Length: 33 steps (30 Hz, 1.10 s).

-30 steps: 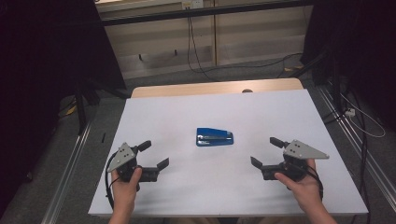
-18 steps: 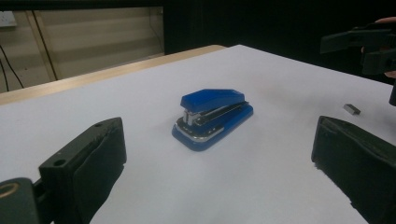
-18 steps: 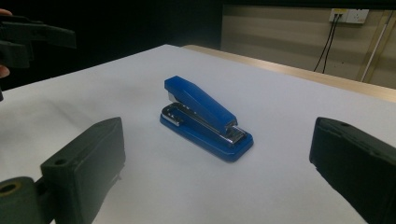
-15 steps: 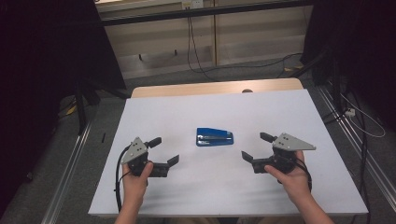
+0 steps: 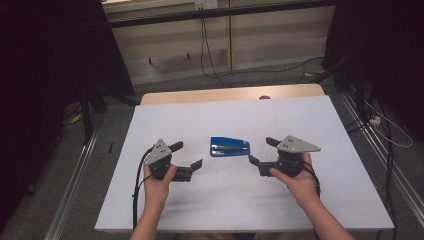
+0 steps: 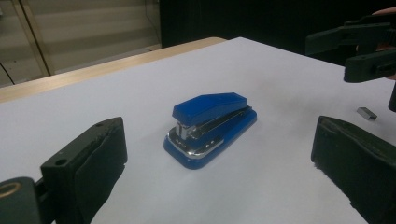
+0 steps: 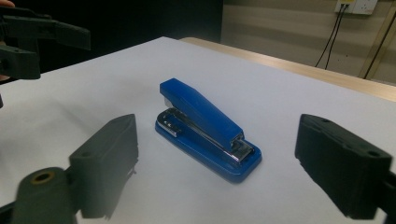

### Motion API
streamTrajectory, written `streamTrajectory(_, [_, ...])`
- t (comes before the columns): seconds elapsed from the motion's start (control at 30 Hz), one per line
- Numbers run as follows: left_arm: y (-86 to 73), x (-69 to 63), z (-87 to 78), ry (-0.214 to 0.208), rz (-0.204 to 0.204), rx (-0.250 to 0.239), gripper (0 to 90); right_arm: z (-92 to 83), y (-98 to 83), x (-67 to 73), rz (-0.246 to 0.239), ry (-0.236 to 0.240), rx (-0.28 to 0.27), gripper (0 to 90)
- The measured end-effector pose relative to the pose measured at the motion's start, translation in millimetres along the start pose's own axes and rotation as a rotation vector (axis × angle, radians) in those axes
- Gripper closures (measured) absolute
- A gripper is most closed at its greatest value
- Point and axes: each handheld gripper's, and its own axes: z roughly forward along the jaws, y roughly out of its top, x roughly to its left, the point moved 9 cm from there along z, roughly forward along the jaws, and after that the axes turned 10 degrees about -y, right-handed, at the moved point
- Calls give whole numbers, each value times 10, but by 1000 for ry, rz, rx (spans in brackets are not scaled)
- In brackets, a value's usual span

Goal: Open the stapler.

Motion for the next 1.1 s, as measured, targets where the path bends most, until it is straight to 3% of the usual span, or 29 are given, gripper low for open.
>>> streamTrajectory(0.37, [-3,62,127,-5,-4,13,38,179,0,136,-29,31,33,407])
streamTrajectory(0.4, [-5,76,131,-2,-3,14,38,216,4,166,-28,45,37,481])
streamTrajectory(0.53, [-17,134,167,8,-6,29,39,303,5,206,-27,54,47,582])
streamTrajectory(0.73, [2,154,247,1,-13,28,38,383,4,275,-67,66,58,701])
streamTrajectory(0.77, [6,174,282,-1,-13,32,39,419,-3,307,-67,79,65,758])
streamTrajectory(0.97, [-4,245,366,3,-31,34,39,549,-26,381,-75,110,96,868])
streamTrajectory(1.1, [10,247,414,-4,-22,42,38,609,-33,399,-82,116,108,899])
